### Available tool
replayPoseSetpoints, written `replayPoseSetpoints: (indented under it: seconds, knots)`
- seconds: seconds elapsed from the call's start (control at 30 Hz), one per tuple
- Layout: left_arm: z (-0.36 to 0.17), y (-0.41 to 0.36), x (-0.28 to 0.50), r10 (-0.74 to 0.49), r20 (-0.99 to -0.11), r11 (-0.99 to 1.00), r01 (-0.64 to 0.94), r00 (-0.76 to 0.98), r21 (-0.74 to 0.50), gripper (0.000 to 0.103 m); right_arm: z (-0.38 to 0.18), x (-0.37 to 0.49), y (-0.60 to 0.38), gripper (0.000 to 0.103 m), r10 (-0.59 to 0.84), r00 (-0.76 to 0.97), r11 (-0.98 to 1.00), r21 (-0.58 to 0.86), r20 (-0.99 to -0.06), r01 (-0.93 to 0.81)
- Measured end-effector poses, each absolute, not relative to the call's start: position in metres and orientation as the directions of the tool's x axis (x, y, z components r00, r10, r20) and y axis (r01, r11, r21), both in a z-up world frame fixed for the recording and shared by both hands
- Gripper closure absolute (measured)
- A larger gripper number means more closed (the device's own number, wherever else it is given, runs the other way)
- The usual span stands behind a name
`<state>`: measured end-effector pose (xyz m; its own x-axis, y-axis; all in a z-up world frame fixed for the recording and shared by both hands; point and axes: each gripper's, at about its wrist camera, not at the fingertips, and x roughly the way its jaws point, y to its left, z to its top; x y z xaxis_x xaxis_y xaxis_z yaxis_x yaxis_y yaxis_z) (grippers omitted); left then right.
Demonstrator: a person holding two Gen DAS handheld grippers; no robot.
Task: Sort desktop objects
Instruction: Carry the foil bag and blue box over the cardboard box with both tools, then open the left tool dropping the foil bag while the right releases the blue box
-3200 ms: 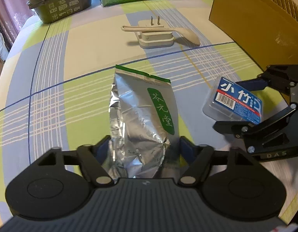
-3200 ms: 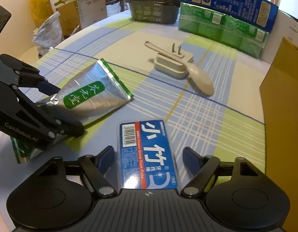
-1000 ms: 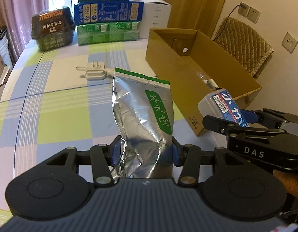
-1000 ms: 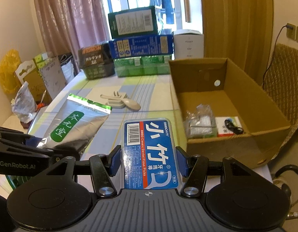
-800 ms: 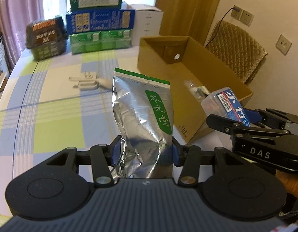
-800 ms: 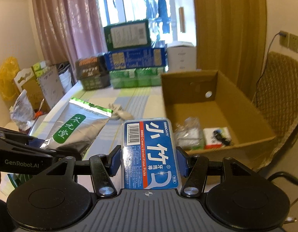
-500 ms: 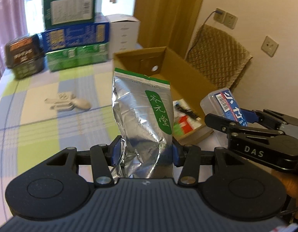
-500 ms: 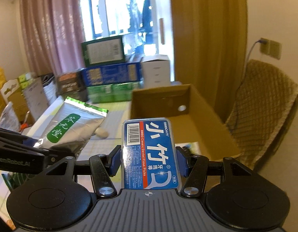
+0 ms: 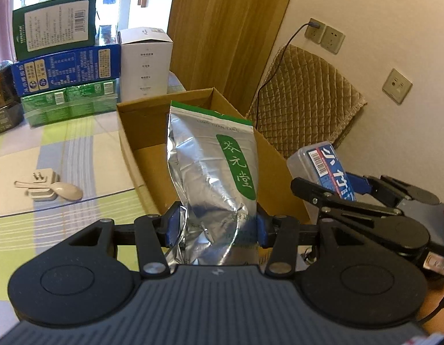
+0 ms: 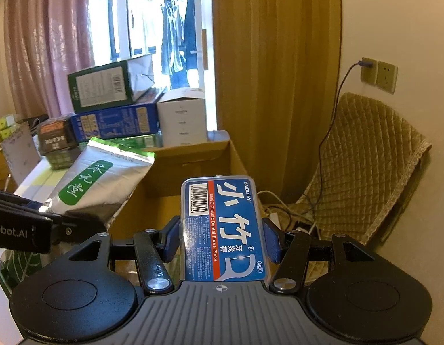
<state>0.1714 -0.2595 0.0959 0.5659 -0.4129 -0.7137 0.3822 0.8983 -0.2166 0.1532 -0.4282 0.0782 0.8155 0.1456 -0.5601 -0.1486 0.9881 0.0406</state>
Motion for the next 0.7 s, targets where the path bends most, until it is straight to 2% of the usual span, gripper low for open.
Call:
replayPoseSetpoints:
  seconds: [0.53, 0.7]
  knots:
    - [0.069, -0.279, 0.219, -0.429, -0.719, 0.895, 0.362, 0.547, -0.259, 0.058, 0.055, 0.194, -0.445, 0.048, 0.147, 0.786, 0.988, 0.057, -0.600, -0.142]
    - [0.063, -0.275, 0.233, -0.426, -0.716, 0.899, 0.345, 0.553, -0.269, 0.053, 0.052, 0.202, -0.446, 0.048, 0.142, 0.782, 0.989, 0.058, -0.607, -0.134]
